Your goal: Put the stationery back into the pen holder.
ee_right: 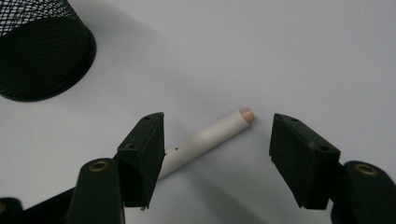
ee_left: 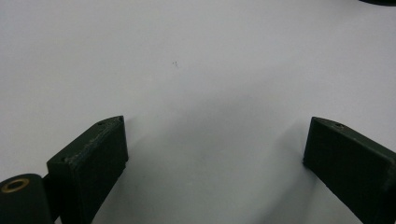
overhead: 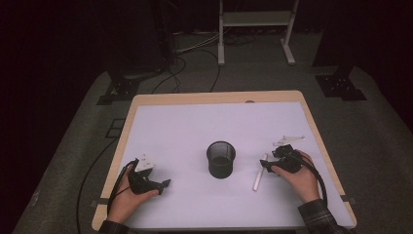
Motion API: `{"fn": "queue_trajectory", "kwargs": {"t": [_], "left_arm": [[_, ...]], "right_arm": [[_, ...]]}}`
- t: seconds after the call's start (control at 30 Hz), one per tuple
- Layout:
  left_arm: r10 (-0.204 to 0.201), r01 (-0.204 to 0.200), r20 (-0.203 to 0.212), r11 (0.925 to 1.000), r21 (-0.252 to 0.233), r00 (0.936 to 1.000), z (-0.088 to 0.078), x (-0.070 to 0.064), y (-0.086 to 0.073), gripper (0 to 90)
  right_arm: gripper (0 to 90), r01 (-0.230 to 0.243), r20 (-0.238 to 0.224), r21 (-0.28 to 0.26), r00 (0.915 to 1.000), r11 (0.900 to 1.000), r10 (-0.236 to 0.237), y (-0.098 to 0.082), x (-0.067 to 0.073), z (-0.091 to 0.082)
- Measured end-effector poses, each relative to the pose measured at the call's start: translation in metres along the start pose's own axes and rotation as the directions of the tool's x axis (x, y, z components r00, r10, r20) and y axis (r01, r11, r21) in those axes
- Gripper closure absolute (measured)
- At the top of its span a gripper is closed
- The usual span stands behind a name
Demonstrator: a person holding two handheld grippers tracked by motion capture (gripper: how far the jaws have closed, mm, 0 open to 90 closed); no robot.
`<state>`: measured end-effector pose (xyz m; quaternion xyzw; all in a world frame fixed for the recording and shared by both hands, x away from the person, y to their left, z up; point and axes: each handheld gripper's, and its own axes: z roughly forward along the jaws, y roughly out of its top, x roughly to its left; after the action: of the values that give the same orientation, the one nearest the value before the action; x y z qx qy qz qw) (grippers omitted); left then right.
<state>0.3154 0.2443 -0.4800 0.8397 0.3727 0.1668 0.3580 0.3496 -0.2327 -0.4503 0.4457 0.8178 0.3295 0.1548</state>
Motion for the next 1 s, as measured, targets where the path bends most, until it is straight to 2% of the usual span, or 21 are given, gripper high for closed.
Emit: {"fn": "queue_trajectory", "kwargs": {"t": [0.27, 0.37, 0.47, 0.57, 0.67, 0.73, 0.8, 1.0], "left_arm": [[0.0, 0.0, 0.0, 1.0, 0.0, 1.0, 0.0, 0.0, 0.0, 5.4], [0.0, 0.0, 0.0, 1.0, 0.0, 1.0, 0.0, 0.0, 0.0, 5.5], [0.0, 0.0, 0.0, 1.0, 0.0, 1.0, 0.0, 0.0, 0.0, 5.5], [-0.003, 0.003, 0.0, 1.0, 0.0, 1.0, 0.0, 0.0, 0.0, 5.5], [0.0, 0.0, 0.0, 1.0, 0.0, 1.0, 0.0, 0.0, 0.0, 5.5], [0.0, 0.0, 0.0, 1.0, 0.0, 1.0, 0.0, 0.0, 0.0, 5.5], [0.0, 0.0, 0.0, 1.0, 0.0, 1.0, 0.0, 0.0, 0.0, 5.5], [-0.001, 0.001, 0.0, 1.0, 0.0, 1.0, 0.0, 0.0, 0.0, 5.5]], "right_arm": [[37.0, -0.005, -0.01, 0.016, 0.9999, 1.0, 0.005, 0.003, 0.003, 0.01], [38.8, -0.01, -0.014, 0.048, 0.9998, 0.999, 0.01, 0.002, 0.003, 0.014], [40.4, -0.01, -0.016, 0.054, 0.9998, 0.999, 0.011, 0.002, 0.003, 0.016], [44.7, -0.017, -0.036, 0.062, 0.9992, 0.998, 0.019, 0.001, 0.003, 0.018], [52.4, -0.005, -0.03, 0.065, 0.9995, 0.998, 0.007, 0.002, 0.003, 0.02], [54.4, -0.004, -0.033, 0.066, 0.9994, 0.998, 0.007, 0.002, 0.003, 0.02], [62.2, -0.007, -0.04, 0.067, 0.9992, 0.998, 0.01, 0.002, 0.001, 0.019], [70.2, -0.004, -0.043, 0.072, 0.999, 0.997, 0.008, 0.002, 0.001, 0.018]]}}
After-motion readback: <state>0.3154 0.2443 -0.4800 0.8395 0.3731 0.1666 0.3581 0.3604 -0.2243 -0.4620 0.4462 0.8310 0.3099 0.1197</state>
